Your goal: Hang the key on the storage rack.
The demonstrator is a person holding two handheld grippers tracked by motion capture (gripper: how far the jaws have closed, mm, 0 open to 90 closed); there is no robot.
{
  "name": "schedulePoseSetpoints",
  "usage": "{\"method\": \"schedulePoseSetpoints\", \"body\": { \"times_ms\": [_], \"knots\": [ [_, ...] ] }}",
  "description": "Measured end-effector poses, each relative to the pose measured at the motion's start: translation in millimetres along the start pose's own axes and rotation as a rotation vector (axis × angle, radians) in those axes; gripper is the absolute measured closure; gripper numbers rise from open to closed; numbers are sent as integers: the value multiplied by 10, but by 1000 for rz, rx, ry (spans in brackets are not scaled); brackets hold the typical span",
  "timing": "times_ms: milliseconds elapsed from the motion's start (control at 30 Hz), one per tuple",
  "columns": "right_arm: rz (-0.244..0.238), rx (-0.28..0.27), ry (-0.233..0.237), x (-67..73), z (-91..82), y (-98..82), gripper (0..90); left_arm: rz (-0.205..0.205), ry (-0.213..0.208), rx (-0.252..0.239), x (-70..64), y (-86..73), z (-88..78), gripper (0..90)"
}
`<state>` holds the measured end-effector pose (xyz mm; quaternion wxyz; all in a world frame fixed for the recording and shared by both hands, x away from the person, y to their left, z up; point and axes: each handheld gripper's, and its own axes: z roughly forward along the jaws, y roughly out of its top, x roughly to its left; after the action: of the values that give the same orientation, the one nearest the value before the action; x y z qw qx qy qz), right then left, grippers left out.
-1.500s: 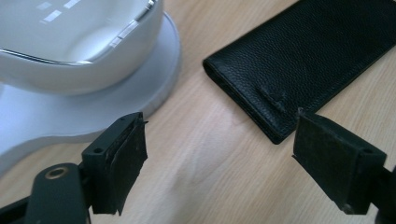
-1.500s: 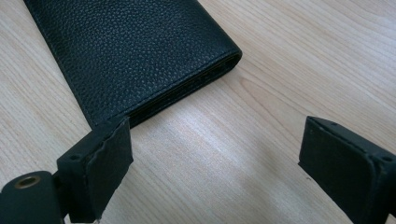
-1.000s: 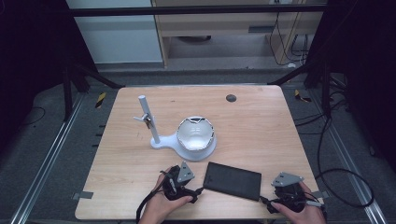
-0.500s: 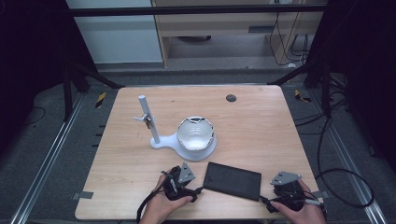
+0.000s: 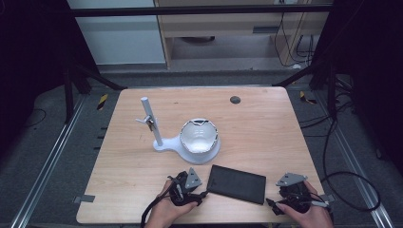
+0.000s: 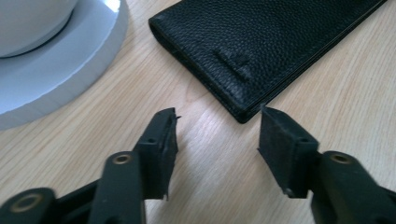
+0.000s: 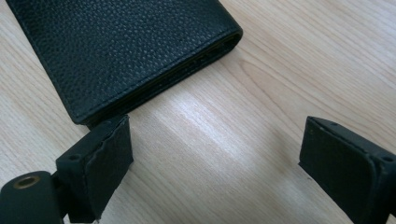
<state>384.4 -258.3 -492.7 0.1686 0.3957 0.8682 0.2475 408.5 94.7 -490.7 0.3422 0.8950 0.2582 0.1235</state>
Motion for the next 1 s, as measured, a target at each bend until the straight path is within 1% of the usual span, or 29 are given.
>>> {"method": "schedulePoseSetpoints", "body": {
  "times_ms": [100, 133, 200, 267, 333, 367, 400, 567, 633, 767, 967, 1000],
  "knots": [
    [-2, -4, 9, 13, 14, 14, 93, 11, -4, 11, -21, 19, 45, 504],
    [-5, -3, 7, 19, 19, 21, 88, 6, 2, 10, -26, 21, 59, 517],
    [-4, -2, 9, 23, 23, 28, 88, 1, -6, 4, -18, 30, 78, 539],
    [0, -9, 19, 25, 34, 27, 83, 0, -2, 3, -2, 42, 90, 561],
    [10, -17, 31, 38, 50, 32, 82, 1, -9, -6, 18, 50, 100, 613],
    [6, -29, 28, 49, 59, 38, 83, 1, -9, -6, 18, 50, 100, 626],
    [7, -39, 24, 59, 69, 43, 83, -3, -23, -6, 38, 50, 116, 629],
    [9, -51, 28, 69, 84, 48, 81, -18, -38, -19, 73, 49, 126, 633],
    [14, -59, 28, 71, 85, 43, 82, -28, -55, -22, 99, 46, 124, 634],
    [26, -71, 42, 67, 83, 27, 95, -44, -70, -39, 114, 50, 118, 633],
    [55, -99, 60, 48, 73, -11, 106, -45, -70, -51, 102, 57, 106, 626],
    [62, -108, 62, 45, 60, -12, 106, -52, -74, -57, 105, 60, 102, 621]
  ]
}}
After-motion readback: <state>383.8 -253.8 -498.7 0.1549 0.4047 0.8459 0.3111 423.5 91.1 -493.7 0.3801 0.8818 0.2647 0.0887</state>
